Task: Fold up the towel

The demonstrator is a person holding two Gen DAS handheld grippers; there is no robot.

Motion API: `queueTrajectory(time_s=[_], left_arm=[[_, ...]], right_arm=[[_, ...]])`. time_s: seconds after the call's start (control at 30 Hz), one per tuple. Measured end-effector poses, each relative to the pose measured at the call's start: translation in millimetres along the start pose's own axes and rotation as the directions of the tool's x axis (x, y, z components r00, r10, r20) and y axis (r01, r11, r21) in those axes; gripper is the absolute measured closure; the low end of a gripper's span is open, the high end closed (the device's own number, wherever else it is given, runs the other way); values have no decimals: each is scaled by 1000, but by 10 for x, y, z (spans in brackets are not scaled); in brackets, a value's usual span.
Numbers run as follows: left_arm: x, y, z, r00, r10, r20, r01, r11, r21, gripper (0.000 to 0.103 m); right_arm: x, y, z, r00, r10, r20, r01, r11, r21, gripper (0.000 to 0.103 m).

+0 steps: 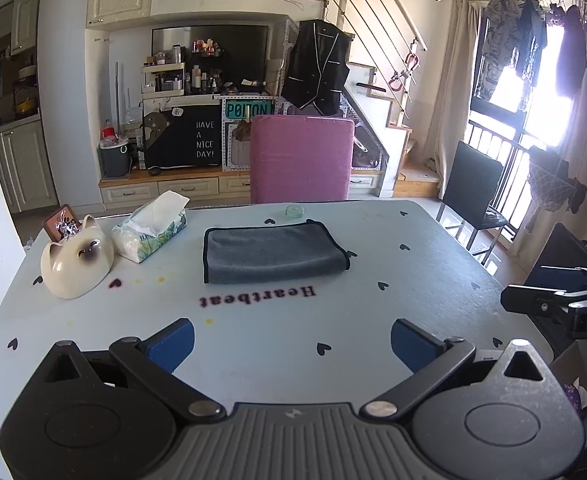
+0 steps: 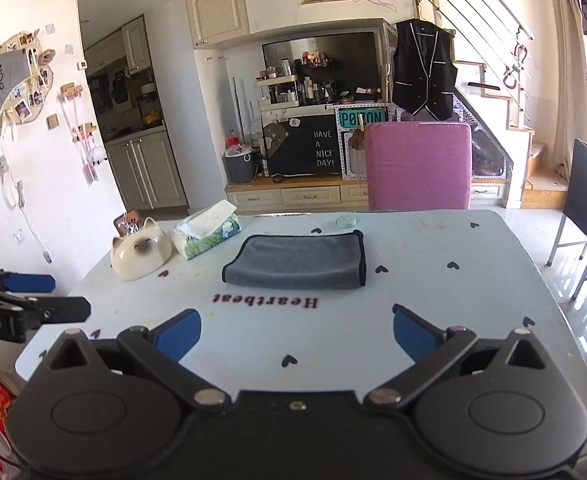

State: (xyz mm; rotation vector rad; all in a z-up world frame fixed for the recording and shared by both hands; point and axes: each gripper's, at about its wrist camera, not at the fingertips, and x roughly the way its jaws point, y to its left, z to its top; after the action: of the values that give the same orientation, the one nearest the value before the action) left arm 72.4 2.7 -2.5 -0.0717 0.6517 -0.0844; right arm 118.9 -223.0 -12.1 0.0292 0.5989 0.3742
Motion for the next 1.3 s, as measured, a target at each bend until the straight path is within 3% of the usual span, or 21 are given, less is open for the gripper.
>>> queueTrajectory(time_s=[0.6, 1.3], left_arm=[[-322, 28, -304, 999, -26, -31, 26, 1000, -12, 0], [-528, 28, -387, 1000, 2, -28, -2, 1000, -7, 0]], right_arm=[[-380, 178, -178, 998, 58, -3, -58, 998, -22, 0], [-527, 304, -318, 999, 38, -19, -39, 999, -26, 1]])
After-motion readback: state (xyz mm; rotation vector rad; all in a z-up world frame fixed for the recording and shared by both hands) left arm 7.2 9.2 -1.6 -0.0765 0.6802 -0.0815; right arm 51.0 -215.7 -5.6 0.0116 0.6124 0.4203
